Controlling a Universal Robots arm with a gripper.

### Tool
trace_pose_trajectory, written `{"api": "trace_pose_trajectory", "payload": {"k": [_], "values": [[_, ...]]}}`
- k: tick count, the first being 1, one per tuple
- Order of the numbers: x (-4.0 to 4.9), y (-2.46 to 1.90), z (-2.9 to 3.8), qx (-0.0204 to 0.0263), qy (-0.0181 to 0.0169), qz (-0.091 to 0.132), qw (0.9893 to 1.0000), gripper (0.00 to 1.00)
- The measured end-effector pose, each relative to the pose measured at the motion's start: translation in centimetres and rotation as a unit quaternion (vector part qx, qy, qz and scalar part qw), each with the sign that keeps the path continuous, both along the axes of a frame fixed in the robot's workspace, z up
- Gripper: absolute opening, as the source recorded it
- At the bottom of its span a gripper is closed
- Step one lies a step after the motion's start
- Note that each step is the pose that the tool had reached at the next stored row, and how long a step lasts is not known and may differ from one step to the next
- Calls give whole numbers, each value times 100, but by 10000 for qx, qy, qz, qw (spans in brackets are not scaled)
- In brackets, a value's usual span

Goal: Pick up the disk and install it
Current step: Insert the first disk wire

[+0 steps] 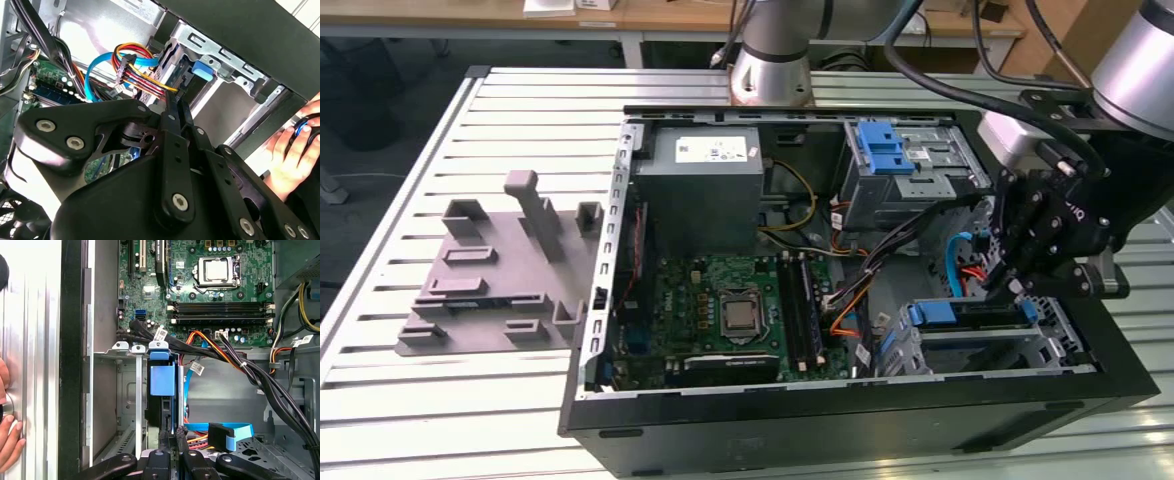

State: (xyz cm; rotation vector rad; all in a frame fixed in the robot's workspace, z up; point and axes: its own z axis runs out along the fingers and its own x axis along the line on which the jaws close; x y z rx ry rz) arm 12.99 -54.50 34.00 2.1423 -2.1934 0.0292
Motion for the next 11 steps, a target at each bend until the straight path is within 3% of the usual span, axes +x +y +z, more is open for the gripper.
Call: {"api": "trace_pose_trajectory", "payload": {"k": [11], "values": [[11, 0, -33, 0, 10, -56, 10000, 16]]}}
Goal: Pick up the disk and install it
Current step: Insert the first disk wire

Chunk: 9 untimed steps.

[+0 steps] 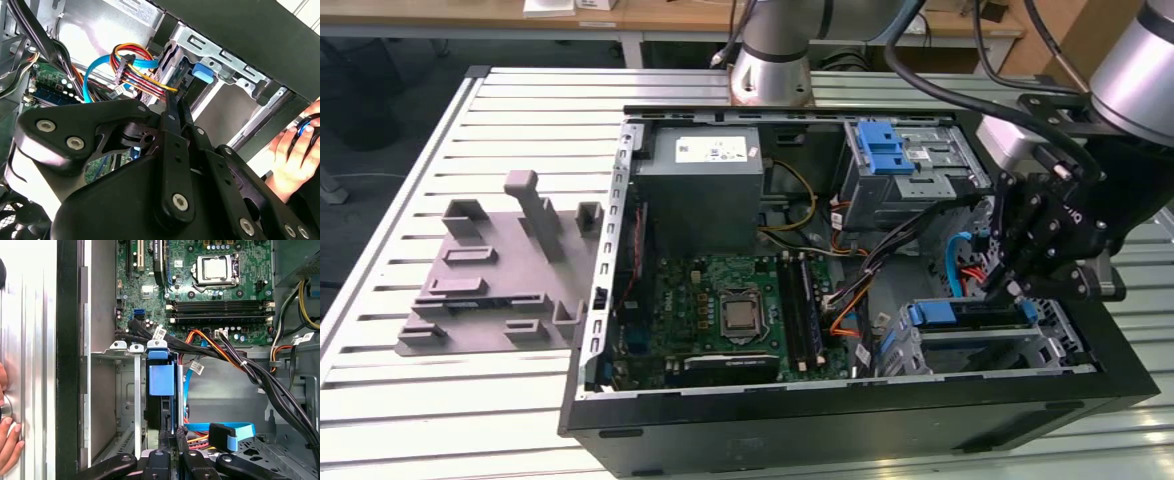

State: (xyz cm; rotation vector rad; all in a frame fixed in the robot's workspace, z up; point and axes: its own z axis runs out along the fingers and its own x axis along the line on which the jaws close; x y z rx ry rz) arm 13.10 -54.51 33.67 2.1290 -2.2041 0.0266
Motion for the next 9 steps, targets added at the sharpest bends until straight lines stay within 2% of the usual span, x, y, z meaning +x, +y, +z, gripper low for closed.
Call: {"api": "trace_pose_trajectory", "payload": {"k": [9], "values": [[0, -3, -22, -1, 0, -11, 10000, 16]]}}
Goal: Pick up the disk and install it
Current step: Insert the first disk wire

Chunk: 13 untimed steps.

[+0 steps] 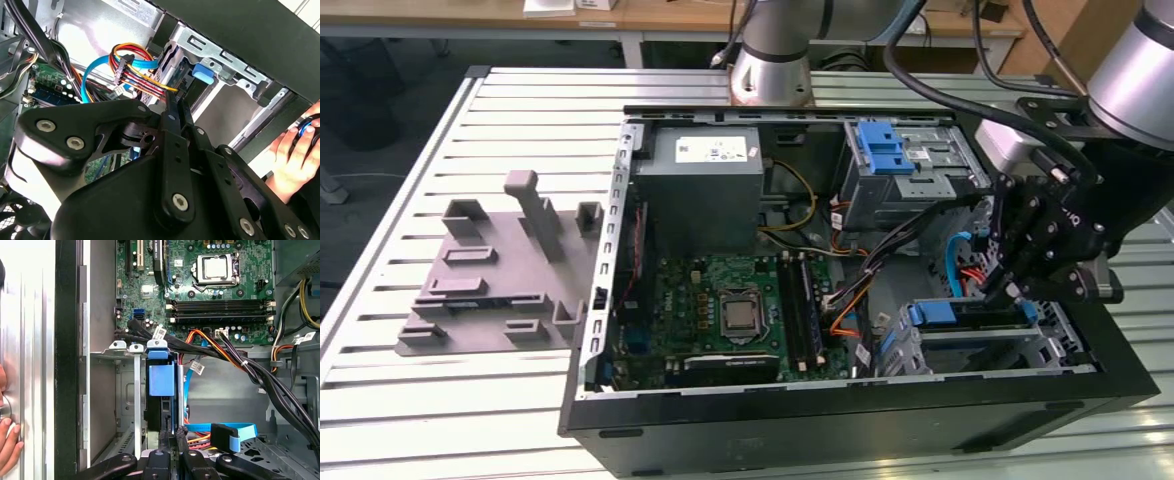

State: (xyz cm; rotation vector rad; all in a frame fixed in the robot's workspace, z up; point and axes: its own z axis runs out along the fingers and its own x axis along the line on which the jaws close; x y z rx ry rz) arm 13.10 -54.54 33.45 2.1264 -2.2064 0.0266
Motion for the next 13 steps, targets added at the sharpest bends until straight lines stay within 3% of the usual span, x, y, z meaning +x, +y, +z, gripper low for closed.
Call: {"api": "trace_pose_trajectory", "payload": {"k": [13], "values": [[23, -7, -10, 3, 17, -42, 10000, 16]]}}
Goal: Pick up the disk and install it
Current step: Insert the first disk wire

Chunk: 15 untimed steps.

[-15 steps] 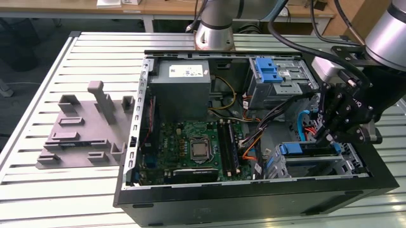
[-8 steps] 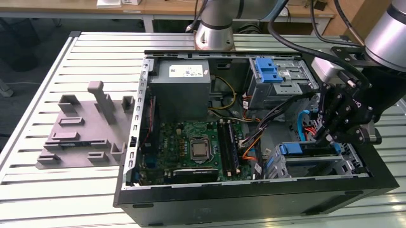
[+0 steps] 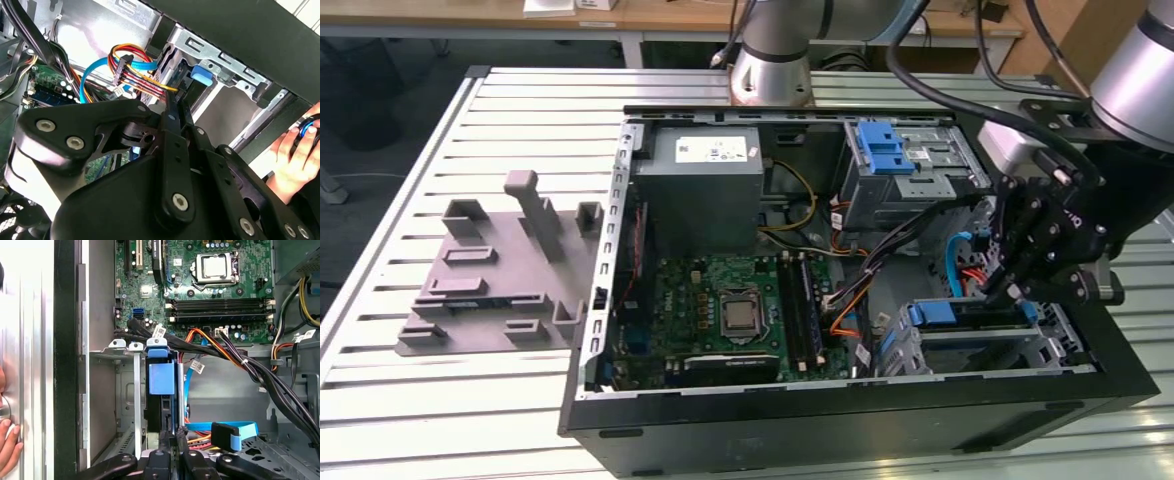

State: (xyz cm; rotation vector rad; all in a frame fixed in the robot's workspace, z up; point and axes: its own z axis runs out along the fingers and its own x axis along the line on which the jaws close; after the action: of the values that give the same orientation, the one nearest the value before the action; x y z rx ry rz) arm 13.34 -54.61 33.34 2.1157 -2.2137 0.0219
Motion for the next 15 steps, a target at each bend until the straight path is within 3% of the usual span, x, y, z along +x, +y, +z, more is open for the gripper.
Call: {"api": "trace_pose_trajectory", "payload": {"k": [15], "values": [[5, -12, -10, -1, 8, -89, 10000, 16]]}}
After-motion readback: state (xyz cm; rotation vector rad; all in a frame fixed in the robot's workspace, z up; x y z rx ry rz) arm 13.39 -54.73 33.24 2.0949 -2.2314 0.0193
